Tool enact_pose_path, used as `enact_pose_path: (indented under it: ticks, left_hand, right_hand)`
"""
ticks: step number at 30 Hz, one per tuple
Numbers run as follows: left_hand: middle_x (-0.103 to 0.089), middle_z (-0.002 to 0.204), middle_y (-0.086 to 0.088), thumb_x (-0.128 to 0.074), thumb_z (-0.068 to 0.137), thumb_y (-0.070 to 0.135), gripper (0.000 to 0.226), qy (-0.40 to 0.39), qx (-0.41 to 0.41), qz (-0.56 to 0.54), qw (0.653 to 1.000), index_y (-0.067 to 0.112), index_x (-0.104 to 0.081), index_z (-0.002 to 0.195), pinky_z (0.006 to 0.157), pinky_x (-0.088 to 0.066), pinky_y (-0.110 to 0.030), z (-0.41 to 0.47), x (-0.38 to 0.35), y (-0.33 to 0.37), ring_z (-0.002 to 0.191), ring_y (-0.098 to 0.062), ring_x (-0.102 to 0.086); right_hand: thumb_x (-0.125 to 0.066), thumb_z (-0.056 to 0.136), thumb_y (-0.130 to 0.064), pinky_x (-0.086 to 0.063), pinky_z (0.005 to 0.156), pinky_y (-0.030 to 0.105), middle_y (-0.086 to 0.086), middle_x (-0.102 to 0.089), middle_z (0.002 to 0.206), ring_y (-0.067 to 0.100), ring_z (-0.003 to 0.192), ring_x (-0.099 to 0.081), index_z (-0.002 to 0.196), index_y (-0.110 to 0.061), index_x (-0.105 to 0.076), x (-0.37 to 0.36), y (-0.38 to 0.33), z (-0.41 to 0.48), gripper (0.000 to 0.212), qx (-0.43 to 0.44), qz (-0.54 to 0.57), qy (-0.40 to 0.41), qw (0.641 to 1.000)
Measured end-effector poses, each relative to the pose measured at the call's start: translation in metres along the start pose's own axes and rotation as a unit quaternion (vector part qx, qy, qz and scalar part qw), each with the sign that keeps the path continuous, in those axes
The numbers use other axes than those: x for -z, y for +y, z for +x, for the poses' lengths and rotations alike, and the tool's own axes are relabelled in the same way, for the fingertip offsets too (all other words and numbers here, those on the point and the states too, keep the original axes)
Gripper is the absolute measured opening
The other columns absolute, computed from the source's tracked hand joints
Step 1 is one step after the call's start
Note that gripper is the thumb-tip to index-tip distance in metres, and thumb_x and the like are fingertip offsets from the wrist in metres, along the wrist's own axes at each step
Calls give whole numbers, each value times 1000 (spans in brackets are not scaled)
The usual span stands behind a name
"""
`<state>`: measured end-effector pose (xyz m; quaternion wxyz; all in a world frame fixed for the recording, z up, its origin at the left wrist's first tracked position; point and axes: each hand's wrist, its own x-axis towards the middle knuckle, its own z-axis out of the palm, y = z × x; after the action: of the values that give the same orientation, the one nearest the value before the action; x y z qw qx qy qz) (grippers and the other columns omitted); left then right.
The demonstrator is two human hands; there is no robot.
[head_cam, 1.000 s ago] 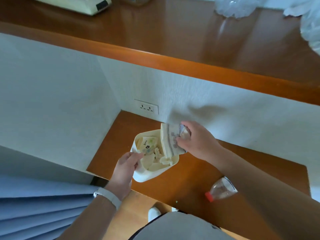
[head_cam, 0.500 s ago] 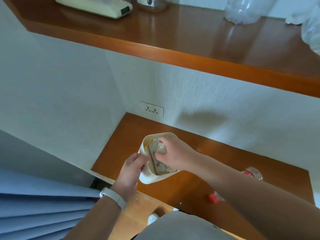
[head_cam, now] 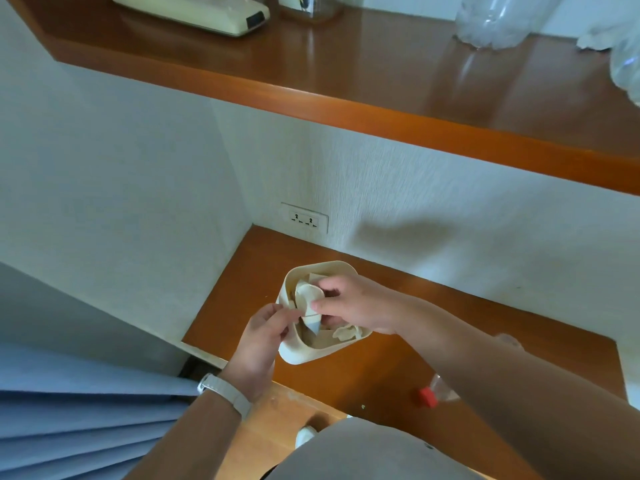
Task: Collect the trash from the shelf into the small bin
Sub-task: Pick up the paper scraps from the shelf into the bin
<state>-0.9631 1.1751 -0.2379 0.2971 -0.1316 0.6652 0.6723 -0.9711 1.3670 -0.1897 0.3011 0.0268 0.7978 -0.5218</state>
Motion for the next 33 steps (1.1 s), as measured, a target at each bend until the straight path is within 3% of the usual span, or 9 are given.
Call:
enact_pose_path:
  ticks: [3,7,9,12,17,22,28,30,33]
  left_hand:
    - [-71,96,-6,-66,87,43,27,-2,-2,12,1000,19,-69,99,102,-49,-39,-2,5,0,107,-29,-64]
    - [-70,97,-7,-69,75,52,39,-13,-34,69,997,20,-69,98,94,-51,-35,-5,4,0,102,-26,-65]
    - [-69,93,-9,-71,74,51,40,-21,-48,85,995,17,-69,95,90,-52,-34,-7,2,2,96,-25,-64]
    - [-69,90,-10,-73,70,53,39,-37,-54,58,996,19,-70,89,103,-50,-48,-10,3,5,96,-28,-64]
    - [-68,99,-20,-73,65,55,52,-14,-53,15,998,12,-68,94,108,-46,-51,-13,7,13,106,-39,-63]
    - [-64,108,-30,-66,93,29,21,-4,-47,-7,999,8,-66,96,109,-45,-50,-11,11,17,112,-45,-60]
    - [-72,96,-10,-61,97,24,14,-26,-26,-7,999,11,-66,98,98,-52,-37,-10,2,22,102,-29,-67]
    - [-71,98,-10,-60,97,22,13,-32,-17,-9,999,10,-66,100,96,-52,-36,-8,-4,23,102,-28,-66]
    - [-68,96,-10,-60,97,17,11,-36,-3,-3,999,7,-64,100,89,-52,-33,-3,-15,23,97,-26,-65]
  right_hand:
    - [-64,95,-21,-61,83,35,-1,-72,102,9,85,-74,109,-17,-68,-1,-2,1,15,2,-17,38,999]
    - [-63,91,-25,-62,77,46,1,-70,86,15,76,-72,93,-19,-67,-11,0,12,8,-24,-98,65,993]
    - [-62,90,-32,-62,76,43,-1,-71,88,17,80,-70,100,-23,-67,-18,1,18,14,-37,-152,77,985]
    - [-62,91,-37,-58,77,30,-10,-69,95,9,84,-66,115,-33,-66,-26,3,22,25,-39,-164,92,981]
    - [-62,92,-34,-59,79,29,-11,-68,99,8,85,-65,119,-33,-64,-27,-2,23,27,-4,-174,96,980]
    - [-57,93,-34,-61,78,34,-11,-67,100,9,82,-66,120,-27,-62,-20,-8,12,29,54,-196,107,973]
    - [-47,97,-48,-60,74,42,-7,-67,111,18,88,-69,131,-32,-55,1,-1,-22,39,118,-286,152,939]
    - [-44,99,-49,-56,82,34,-11,-58,124,11,96,-63,138,-30,-50,10,3,-38,44,107,-300,170,932]
    - [-46,100,-45,-45,85,22,-13,-51,132,-2,91,-53,141,-28,-47,25,20,-66,45,72,-296,213,928]
